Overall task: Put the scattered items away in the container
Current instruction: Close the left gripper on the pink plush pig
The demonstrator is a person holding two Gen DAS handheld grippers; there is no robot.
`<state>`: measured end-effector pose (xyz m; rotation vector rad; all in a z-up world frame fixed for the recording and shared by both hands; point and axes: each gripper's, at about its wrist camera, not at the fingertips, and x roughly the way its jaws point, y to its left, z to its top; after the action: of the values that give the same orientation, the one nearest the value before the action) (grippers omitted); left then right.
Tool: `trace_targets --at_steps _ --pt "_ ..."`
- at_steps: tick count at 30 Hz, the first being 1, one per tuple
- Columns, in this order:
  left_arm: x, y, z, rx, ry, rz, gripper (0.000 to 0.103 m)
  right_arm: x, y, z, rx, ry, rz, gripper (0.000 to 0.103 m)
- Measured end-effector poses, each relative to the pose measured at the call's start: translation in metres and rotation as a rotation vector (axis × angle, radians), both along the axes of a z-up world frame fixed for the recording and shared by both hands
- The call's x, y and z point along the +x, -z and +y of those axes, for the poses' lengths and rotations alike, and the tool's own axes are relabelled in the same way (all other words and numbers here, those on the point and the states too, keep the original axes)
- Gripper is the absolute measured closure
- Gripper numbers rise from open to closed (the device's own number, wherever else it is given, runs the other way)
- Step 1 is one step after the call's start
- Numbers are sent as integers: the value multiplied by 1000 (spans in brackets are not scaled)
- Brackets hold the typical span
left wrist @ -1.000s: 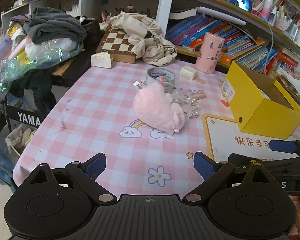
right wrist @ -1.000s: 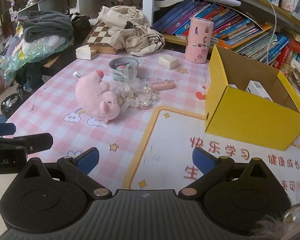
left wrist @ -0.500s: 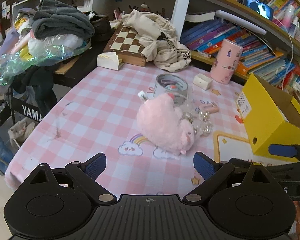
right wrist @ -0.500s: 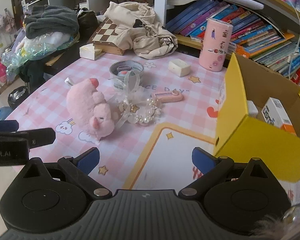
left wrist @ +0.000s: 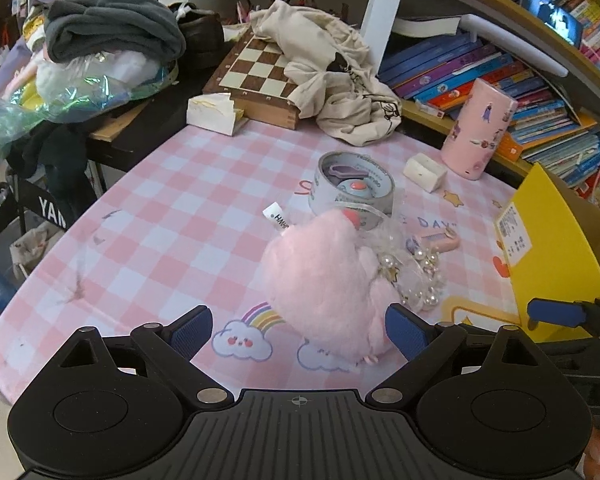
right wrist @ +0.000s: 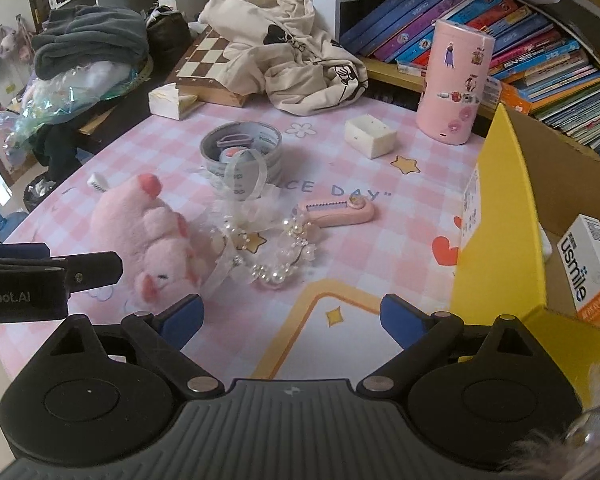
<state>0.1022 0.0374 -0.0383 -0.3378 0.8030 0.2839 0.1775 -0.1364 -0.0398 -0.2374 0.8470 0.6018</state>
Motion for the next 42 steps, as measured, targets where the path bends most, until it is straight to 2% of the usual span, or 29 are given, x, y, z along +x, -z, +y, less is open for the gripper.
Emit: trace_targets --at_steps 8,14,15,18,22,31,38,40,41,42 --pt "26 9 3 -17 -5 11 9 25 9 9 6 -23 25 9" --pt "38 18 13 -57 -54 13 11 43 15 18 3 -23 23 14" --pt "39 19 14 -64 -55 9 14 46 16 20 2 -23 21 15" --pt "37 20 18 -79 -60 -19 32 51 20 27 9 -41 35 16" --pt "34 19 22 -63 -74 -30 38 57 26 38 16 -63 52 16" --pt "24 16 36 -75 -130 -21 40 63 34 49 8 -83 83 17" --pt "14 12 35 -71 -127 -15 40 58 44 59 -32 -131 89 17" --pt "11 11 34 -66 -124 -14 40 56 46 62 -48 -143 62 21" --pt "10 11 34 -64 -124 -14 40 55 46 63 -55 -148 46 28" --pt "9 10 34 -62 -124 -14 40 54 45 63 -49 -157 34 29"
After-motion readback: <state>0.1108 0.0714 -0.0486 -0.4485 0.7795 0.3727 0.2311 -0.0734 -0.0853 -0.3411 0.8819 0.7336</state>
